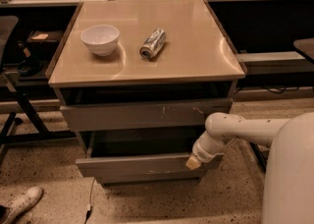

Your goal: Close middle drawer

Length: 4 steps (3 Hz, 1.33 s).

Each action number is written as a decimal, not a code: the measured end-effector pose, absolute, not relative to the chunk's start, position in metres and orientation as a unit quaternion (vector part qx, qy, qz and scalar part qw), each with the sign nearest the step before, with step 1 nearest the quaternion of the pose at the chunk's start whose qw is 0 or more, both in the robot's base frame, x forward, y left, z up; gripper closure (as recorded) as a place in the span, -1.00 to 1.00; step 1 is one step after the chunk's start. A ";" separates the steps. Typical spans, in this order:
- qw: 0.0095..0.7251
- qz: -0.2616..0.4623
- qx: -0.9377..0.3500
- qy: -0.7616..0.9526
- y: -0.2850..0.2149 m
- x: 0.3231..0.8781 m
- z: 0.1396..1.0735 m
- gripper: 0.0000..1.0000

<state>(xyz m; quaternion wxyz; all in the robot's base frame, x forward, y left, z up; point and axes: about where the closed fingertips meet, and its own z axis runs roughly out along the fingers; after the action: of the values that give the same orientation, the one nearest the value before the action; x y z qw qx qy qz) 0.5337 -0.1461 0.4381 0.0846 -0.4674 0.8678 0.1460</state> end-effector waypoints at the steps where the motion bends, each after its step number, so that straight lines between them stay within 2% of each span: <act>1: 0.085 0.146 -0.467 0.868 -0.146 0.534 0.438 -0.28; 2: 0.085 0.146 -0.467 0.868 -0.146 0.534 0.438 -0.75; 3: 0.085 0.146 -0.467 0.868 -0.146 0.534 0.438 -1.00; 4: 0.085 0.146 -0.467 0.868 -0.146 0.534 0.438 -1.00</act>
Offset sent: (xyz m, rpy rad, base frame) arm 0.0000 0.0000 0.0000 0.0000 0.0000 0.0000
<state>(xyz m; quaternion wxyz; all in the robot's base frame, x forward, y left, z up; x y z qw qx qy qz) 0.5336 -0.1461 0.4380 0.0845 -0.4675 0.8678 0.1460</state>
